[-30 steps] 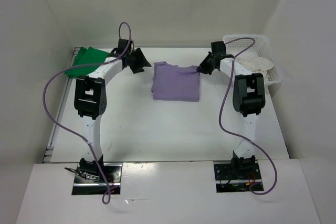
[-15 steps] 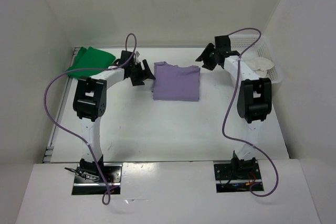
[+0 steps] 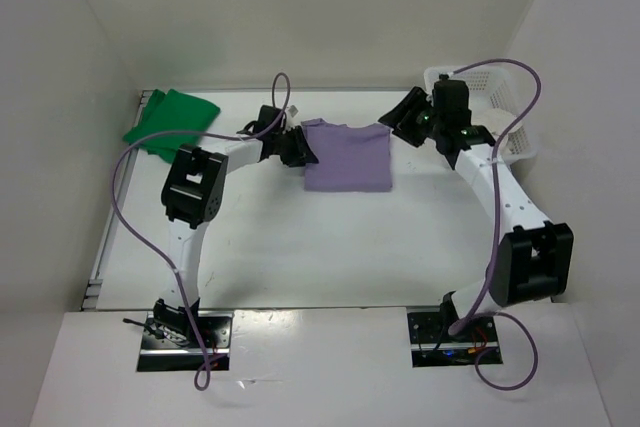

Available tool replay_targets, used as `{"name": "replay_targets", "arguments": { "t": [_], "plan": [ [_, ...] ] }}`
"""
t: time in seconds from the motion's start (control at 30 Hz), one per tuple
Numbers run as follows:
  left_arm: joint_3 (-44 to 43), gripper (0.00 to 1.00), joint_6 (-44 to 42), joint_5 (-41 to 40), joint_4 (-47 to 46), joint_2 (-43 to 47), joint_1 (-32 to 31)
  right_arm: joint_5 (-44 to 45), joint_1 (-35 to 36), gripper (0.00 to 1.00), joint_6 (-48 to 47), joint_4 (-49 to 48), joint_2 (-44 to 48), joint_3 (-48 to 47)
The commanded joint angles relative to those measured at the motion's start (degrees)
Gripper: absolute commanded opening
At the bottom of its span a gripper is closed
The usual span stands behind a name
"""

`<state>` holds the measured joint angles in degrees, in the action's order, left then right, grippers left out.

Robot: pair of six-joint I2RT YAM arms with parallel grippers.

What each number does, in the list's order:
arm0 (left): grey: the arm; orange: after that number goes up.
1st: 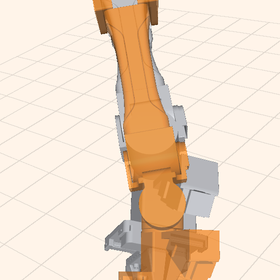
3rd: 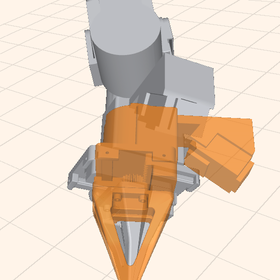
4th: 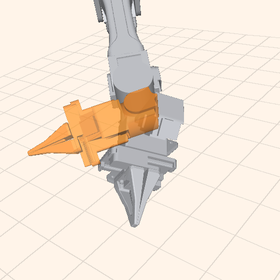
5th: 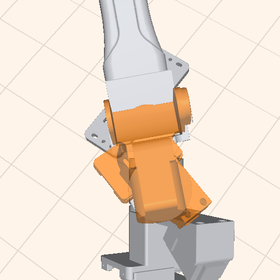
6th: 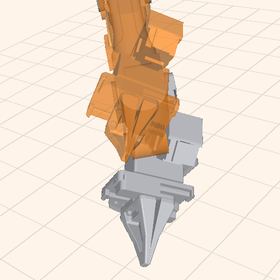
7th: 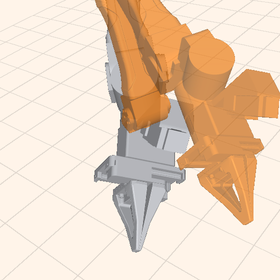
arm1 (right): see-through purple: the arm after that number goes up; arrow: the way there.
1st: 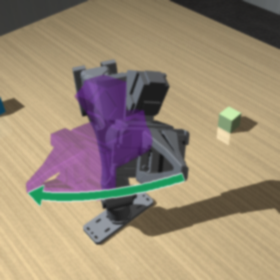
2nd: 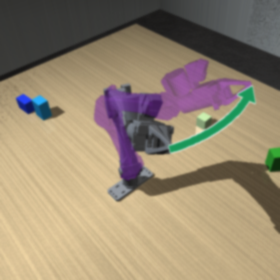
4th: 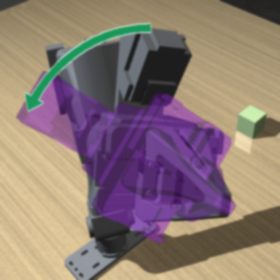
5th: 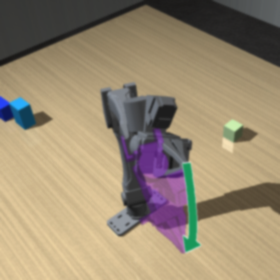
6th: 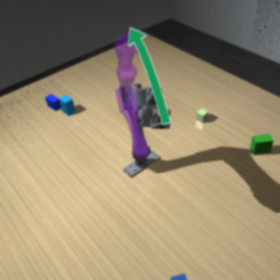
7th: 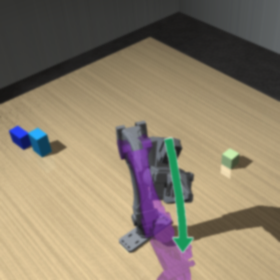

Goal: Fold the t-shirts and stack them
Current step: Put the neatly folded tshirt into the corner of the board with the left arm

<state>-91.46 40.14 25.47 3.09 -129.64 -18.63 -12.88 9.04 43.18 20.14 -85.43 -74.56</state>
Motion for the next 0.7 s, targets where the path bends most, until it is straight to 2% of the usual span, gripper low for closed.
{"name": "replay_targets", "arguments": {
  "t": [0.0,0.03,0.17,0.33,0.47,0.57,0.6,0.67],
  "plan": [
    [0.9,0.31,4.4,1.9,-4.0,-1.1,-0.9,-1.4,0.4,0.59,0.4,-1.2,4.6,4.4],
    [0.2,0.20,4.9,1.9,-4.0,-1.1,-0.9,-1.4,0.4,0.59,0.4,-1.2,6.3,5.4],
    [-7.3,0.06,3.2,-0.5,-0.1,1.1,-0.4,-2.0,0.4,0.59,0.9,-0.7,10.4,10.9],
    [-18.7,0.02,2.1,-0.5,4.9,4.0,4.5,-2.5,0.4,0.59,0.9,0.4,14.4,15.8],
    [-23.2,0.02,0.8,-0.5,8.1,5.9,13.2,-3.5,0.4,0.59,0.9,1.1,15.8,17.0],
    [-23.4,0.02,-0.5,-0.5,9.6,8.7,18.7,-5.0,0.4,0.59,0.4,1.1,16.3,17.5],
    [-22.7,0.02,-0.5,-0.5,9.0,9.4,22.8,-5.0,0.4,0.59,0.4,1.1,16.3,17.5],
    [-19.2,0.02,-0.5,-0.5,8.3,11.9,27.0,-5.7,0.4,0.59,-0.2,1.7,16.3,17.5]
  ]
}}
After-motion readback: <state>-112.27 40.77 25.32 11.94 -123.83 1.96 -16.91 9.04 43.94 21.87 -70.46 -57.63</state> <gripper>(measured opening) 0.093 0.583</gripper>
